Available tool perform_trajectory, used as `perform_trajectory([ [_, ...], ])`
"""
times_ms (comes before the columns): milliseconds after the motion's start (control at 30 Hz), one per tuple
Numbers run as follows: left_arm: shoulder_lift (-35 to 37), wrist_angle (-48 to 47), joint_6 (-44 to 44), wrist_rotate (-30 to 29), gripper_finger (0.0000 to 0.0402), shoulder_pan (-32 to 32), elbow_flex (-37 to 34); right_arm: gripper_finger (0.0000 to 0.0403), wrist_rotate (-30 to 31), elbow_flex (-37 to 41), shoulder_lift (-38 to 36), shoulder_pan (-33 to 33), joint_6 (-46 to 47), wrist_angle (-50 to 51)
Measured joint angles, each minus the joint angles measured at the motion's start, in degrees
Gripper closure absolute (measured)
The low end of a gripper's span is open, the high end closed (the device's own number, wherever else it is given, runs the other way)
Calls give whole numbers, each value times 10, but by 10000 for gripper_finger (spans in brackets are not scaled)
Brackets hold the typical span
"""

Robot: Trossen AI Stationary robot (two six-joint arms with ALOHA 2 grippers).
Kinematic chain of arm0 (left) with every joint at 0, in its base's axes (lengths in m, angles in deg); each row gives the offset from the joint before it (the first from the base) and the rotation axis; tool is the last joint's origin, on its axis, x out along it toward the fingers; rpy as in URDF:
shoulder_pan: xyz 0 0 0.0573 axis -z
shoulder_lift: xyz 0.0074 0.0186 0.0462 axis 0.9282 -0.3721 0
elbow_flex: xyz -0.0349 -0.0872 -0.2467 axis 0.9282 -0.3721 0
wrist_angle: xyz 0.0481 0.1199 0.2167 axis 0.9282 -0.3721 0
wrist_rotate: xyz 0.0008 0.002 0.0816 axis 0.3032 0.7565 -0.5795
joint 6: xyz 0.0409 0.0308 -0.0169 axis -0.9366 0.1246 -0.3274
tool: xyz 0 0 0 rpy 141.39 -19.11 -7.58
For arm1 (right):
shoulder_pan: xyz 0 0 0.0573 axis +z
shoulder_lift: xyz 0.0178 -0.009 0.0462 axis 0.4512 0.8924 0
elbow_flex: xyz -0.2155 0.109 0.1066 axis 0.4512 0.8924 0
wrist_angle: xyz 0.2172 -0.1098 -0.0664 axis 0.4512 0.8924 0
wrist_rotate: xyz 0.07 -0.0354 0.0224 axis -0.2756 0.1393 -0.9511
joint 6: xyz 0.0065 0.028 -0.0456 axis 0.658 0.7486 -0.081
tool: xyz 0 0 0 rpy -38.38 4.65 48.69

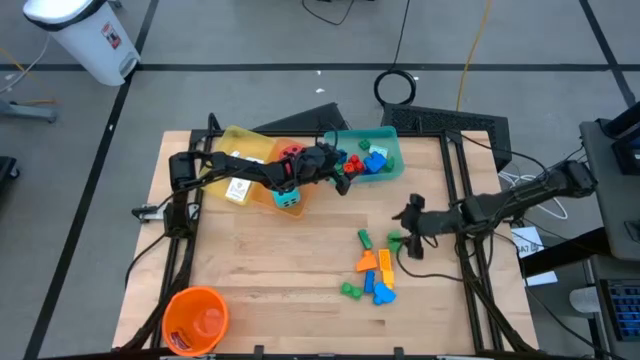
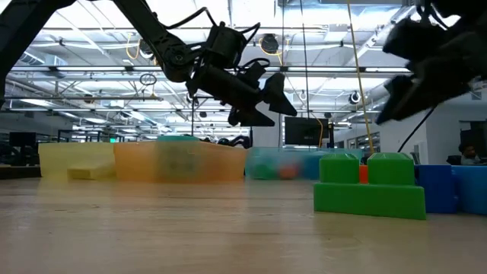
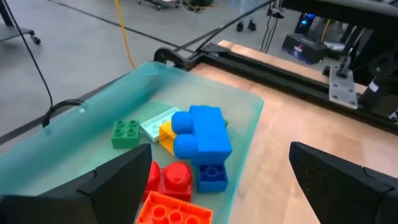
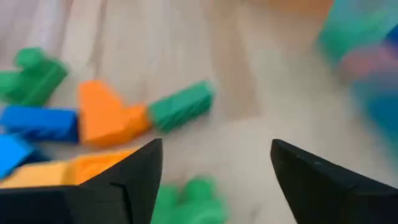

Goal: Pick & Place Toys
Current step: Put the top green game piece into the blue bin

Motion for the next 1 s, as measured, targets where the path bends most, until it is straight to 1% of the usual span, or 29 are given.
perform_trajectory([
  [67,0,-3,2,0,16,0,0,119,-39,0,0,14,66,28],
  [133,0,-5,3,0,16,0,0,108,-112,0,1,27,125,40],
  [200,0,-5,3,0,16,0,0,105,-174,7,6,41,163,22],
  [233,0,-6,3,0,16,0,0,106,-189,14,8,48,175,12],
  [333,0,-5,8,0,16,0,0,113,-188,39,17,68,205,-11],
  [500,0,-5,10,0,16,0,0,130,-186,73,23,73,229,0],
  [567,0,-5,10,0,16,0,0,137,-184,87,23,73,238,-13],
  [633,0,-5,10,0,16,0,0,142,-168,101,23,73,236,-44],
  [733,0,-5,10,1,16,0,0,149,-156,131,23,72,208,-140],
  [833,0,-5,10,1,16,0,0,152,-153,159,23,73,151,-242],
  [867,0,-5,10,1,16,0,0,152,-147,165,23,73,132,-261],
  [933,0,-5,10,1,16,0,0,152,-139,170,23,72,104,-259],
  [1000,0,-6,10,1,16,0,0,152,-142,171,23,72,101,-227],
])
